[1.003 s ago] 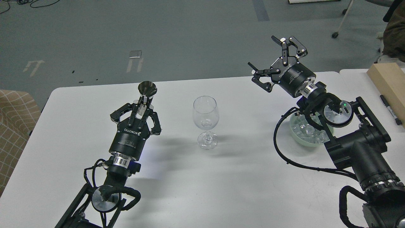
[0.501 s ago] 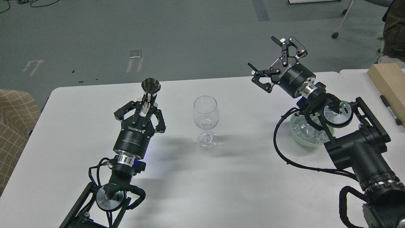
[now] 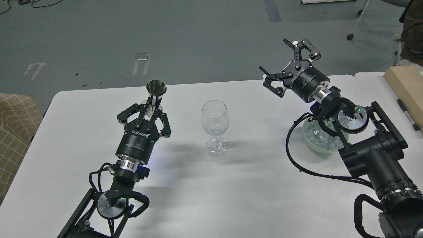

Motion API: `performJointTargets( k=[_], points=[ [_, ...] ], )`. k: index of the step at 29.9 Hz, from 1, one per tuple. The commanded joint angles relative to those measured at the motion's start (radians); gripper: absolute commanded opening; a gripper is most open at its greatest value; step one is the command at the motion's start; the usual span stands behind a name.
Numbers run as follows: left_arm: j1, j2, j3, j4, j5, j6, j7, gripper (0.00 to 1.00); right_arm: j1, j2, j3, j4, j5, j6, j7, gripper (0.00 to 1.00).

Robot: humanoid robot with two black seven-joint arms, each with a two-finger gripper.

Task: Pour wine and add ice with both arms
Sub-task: 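Carry the metal cup above the wine glass with the left gripper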

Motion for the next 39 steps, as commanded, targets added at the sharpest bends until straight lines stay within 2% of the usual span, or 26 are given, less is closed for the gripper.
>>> performJointTargets(
  k=[1,39],
  points=[
    [0.001,0.008,0.001,-0.008,0.0,0.002,0.0,0.0,0.002,0.0,0.0,-0.011,0.0,-0.003,0.0,1.0],
    [-0.008,0.082,0.047,-0.036,0.029,0.001,0.003,0.0,-0.007,0.0,0.002,-0.043,0.002,-0.012,-0.002,1.0]
  ],
)
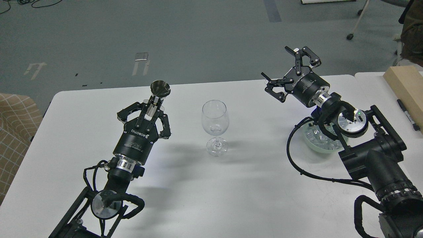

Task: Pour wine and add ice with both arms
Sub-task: 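Carry the metal cup above the wine glass with the left gripper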

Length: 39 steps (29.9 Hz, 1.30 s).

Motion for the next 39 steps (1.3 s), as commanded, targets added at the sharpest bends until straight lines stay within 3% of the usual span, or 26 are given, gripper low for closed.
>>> performJointTargets(
  k=[1,8,39],
  points=[
    [-0.002,0.005,0.002,-0.001,0.001,0.0,0.001,0.0,0.0,0.0,0.001,-0.001,0.0,-0.001,0.0,1.0],
    [-0.015,0.025,0.063,-0.003,0.001,0.002,0.001,0.0,-0.003,0.0,0.001,-0.031,0.0,-0.006,0.0,1.0],
    [-0.075,0.028,0.063,-0.027,0.007,0.052,0.035,0.0,-0.062,0.0,0.004,-0.067,0.001,-0.008,0.003,1.0]
  ],
)
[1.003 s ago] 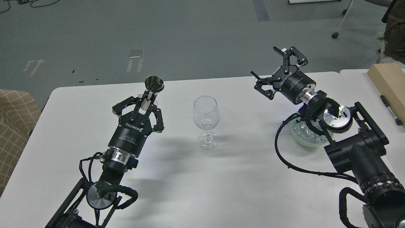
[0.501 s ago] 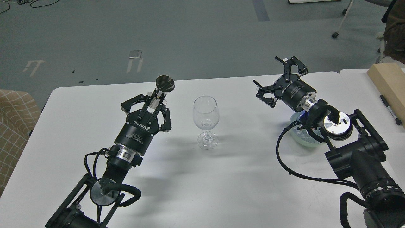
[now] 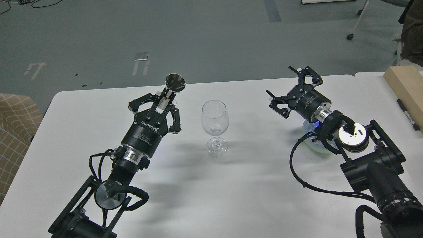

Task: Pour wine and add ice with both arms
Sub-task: 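Carry the metal cup above the wine glass with the left gripper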

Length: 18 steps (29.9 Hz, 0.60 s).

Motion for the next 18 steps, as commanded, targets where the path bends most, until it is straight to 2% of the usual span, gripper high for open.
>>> performJointTargets(
  k=[1,18],
  points=[
    [-0.002,0.002,0.0,-0.005,0.0,0.004,0.002,0.0,-0.003,0.0,0.0,-0.005,0.0,0.0,0.0,1.0],
    [-0.035,0.001,0.006,-0.006,-0.002,0.018,0.016,0.0,-0.009,0.0,0.002,-0.044,0.002,0.0,0.0,1.0]
  ],
)
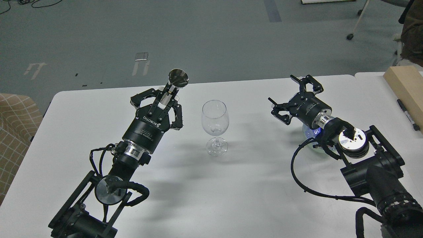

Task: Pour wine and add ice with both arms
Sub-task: 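Carry the metal cup above the wine glass with the left gripper, then tilt the metal cup over the wine glass rim with the left gripper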

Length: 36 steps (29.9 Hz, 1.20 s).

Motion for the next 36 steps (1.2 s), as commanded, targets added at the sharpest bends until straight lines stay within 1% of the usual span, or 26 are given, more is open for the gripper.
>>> performJointTargets(
  k=[1,4,11,20,32,36],
  points=[
    [-0.005,0.0,-0.002,0.0,0.0,0.0,0.002,0.0,0.004,0.0,0.002,0.004,0.0,0.0,0.0,1.0],
    [-0.006,0.0,-0.002,0.0,0.0,0.0,0.011,0.0,0.013,0.0,0.002,0.007,0.0,-0.002,-0.002,1.0],
    [-0.008,0.0,0.0,0.0,0.0,0.0,0.012,0.0,0.025,0.0,0.004,0.018,0.003,-0.023,-0.006,1.0],
    [-0.011,0.003,0.003,0.0,0.001,0.0,0.014,0.0,0.04,0.0,0.002,0.018,0.003,-0.025,-0.006,1.0],
    [-0.032,0.037,0.031,0.0,0.001,0.0,0.016,0.0,0.042,0.0,0.004,0.018,0.003,-0.025,-0.006,1.0],
    [-0.055,0.066,0.063,0.0,0.001,0.0,0.016,0.0,0.042,0.0,0.004,0.018,0.003,-0.025,-0.006,1.0]
  ],
)
